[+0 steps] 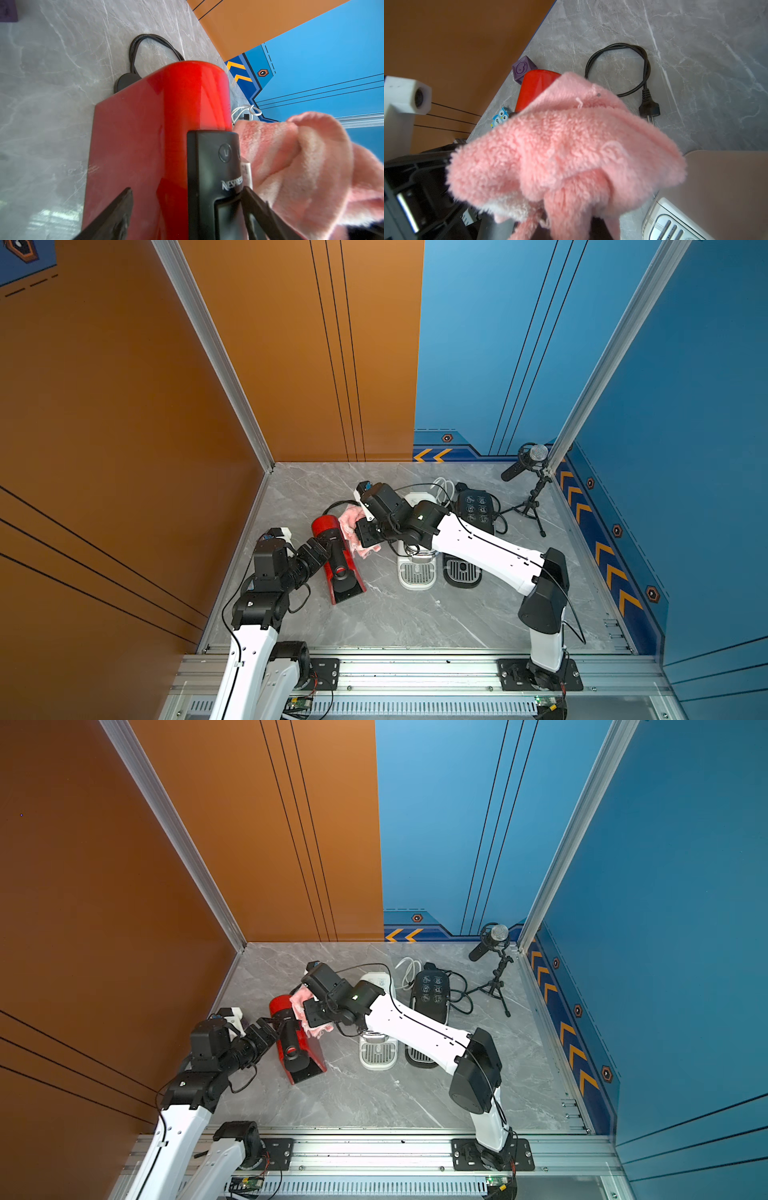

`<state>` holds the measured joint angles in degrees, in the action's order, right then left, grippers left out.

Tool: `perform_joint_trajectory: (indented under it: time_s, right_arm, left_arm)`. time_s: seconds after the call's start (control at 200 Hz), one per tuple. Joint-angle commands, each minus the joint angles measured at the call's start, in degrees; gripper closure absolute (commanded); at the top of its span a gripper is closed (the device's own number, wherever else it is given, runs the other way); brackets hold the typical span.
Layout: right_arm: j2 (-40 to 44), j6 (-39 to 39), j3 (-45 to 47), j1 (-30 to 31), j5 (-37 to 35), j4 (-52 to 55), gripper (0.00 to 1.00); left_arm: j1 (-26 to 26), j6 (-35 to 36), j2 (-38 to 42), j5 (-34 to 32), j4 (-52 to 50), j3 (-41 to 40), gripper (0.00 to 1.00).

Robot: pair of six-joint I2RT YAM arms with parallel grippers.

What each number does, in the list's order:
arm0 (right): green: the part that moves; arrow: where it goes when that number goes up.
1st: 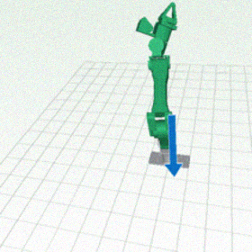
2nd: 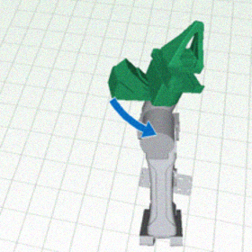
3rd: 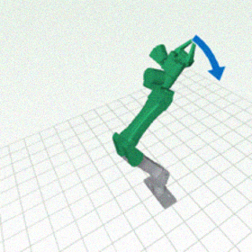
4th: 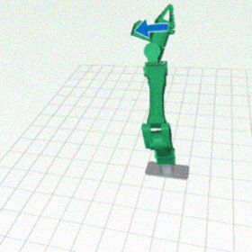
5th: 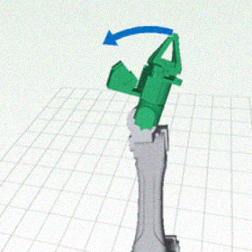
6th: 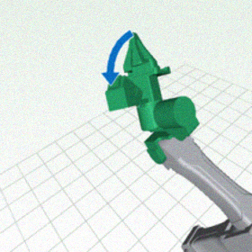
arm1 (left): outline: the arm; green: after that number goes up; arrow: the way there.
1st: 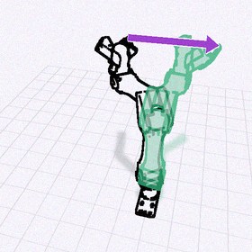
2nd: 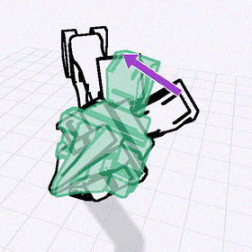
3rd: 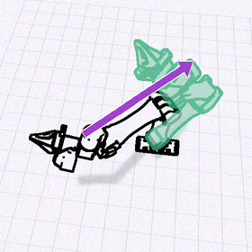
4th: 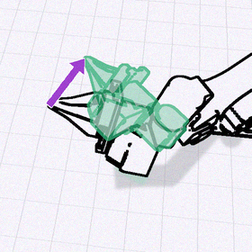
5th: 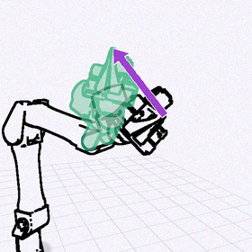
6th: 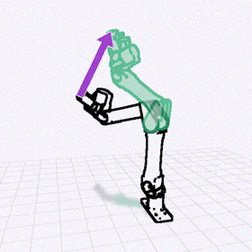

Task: Wipe the surface of a coffee machine
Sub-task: Wipe the dirt from the surface of the coffee machine, then adjust the cleaning item.

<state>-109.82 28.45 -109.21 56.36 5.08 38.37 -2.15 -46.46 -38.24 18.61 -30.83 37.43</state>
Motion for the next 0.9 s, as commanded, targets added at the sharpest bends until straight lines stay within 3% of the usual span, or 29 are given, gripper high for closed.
perform_joint_trajectory:
  time_s: [0.0,0.08,0.175,0.295,0.425,0.631,0.896]
  right_arm:
    - [3.5,-0.8,2.0,-4.1,12.6,-2.9,1.0]
    - [4.2,1.2,3.3,-7.0,22.2,-7.0,1.0]
    - [4.2,1.9,3.2,-8.4,27.8,-9.0,1.0]
    - [3.4,4.5,3.9,-9.1,31.9,-12.5,1.0]
    - [3.3,6.9,5.4,-9.2,33.4,-16.4,1.0]
    - [4.0,10.2,8.2,-8.5,35.6,-21.4,1.0]
    - [6.4,17.7,16.0,-8.3,39.4,-33.5,1.0]
  left_arm:
    - [-0.5,5.8,-2.1,4.9,-8.7,4.9,0.18]
    - [-0.4,9.1,-4.2,8.3,-8.6,9.7,0.18]
    - [0.3,11.6,-7.0,12.7,-8.4,14.6,0.15]
    - [3.2,14.4,-10.5,18.1,-8.4,20.1,0.06]
    - [8.6,14.6,-13.1,17.9,-7.3,23.6,0.0]
    - [10.8,13.0,-16.1,17.6,-4.0,24.6,0.0]
    - [10.9,10.2,-16.9,15.4,0.5,24.6,0.12]
